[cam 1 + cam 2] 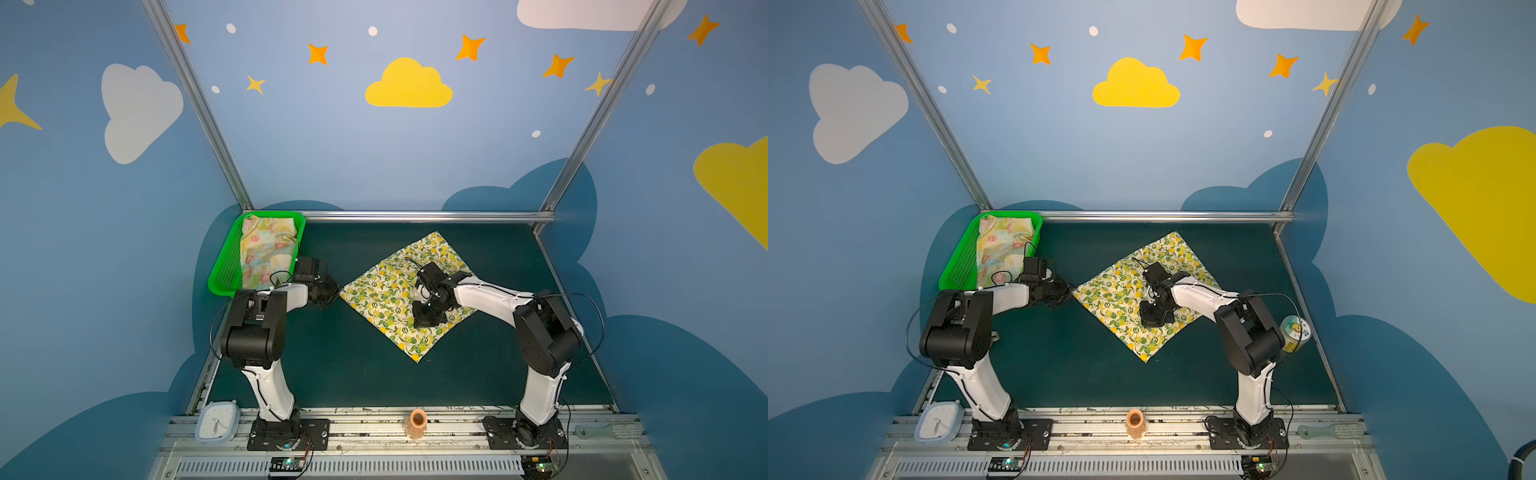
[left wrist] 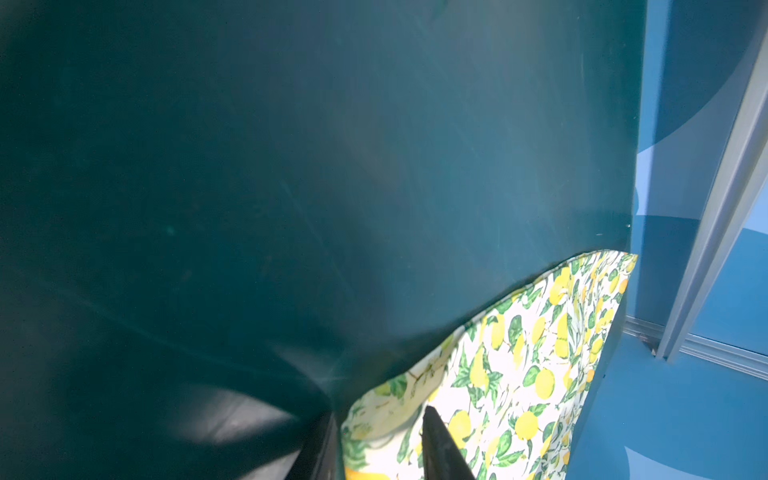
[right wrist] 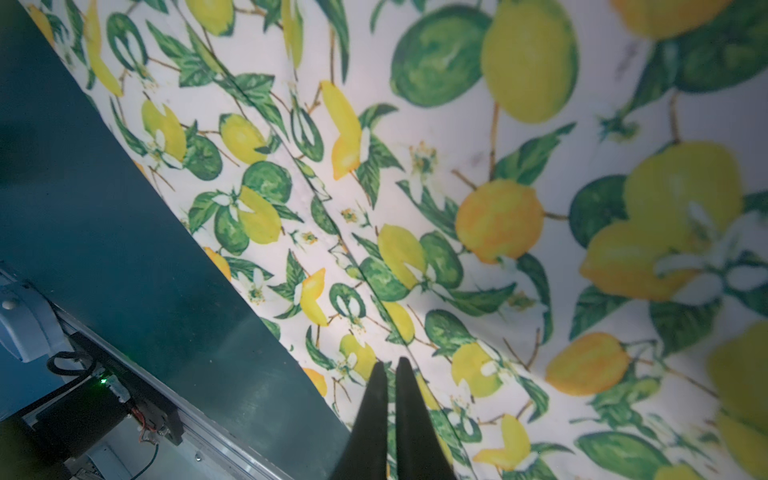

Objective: Fold and stack the skirts

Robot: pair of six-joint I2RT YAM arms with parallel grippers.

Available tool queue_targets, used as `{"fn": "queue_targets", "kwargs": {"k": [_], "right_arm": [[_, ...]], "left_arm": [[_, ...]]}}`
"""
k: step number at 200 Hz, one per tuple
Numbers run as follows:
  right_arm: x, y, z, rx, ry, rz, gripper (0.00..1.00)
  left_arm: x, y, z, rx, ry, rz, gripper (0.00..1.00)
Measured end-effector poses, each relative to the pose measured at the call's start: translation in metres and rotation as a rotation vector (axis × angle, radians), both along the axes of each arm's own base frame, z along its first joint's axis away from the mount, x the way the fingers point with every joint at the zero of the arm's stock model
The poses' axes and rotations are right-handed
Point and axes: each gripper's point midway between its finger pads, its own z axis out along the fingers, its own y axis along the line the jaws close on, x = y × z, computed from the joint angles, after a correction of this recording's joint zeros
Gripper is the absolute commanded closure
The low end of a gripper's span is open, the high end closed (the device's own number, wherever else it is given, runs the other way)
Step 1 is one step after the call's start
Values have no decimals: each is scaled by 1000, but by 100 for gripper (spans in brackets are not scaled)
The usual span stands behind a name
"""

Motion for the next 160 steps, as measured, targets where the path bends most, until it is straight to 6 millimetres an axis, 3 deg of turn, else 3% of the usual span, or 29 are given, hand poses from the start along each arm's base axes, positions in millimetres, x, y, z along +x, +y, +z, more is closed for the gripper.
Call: {"fn": "queue_targets", "kwargs": {"k": [40,90,160], "right_arm": [[3,-3,1,13,11,-14,91],[4,-3,1,22,19,-18,91],[4,-3,2,35,28,-19,91]], "left_arm": [[4,-2,0,-4,-13,-3,65],[4,-6,4,-9,-60,-3,53],[0,-11,0,7,-77,-2,66]]}}
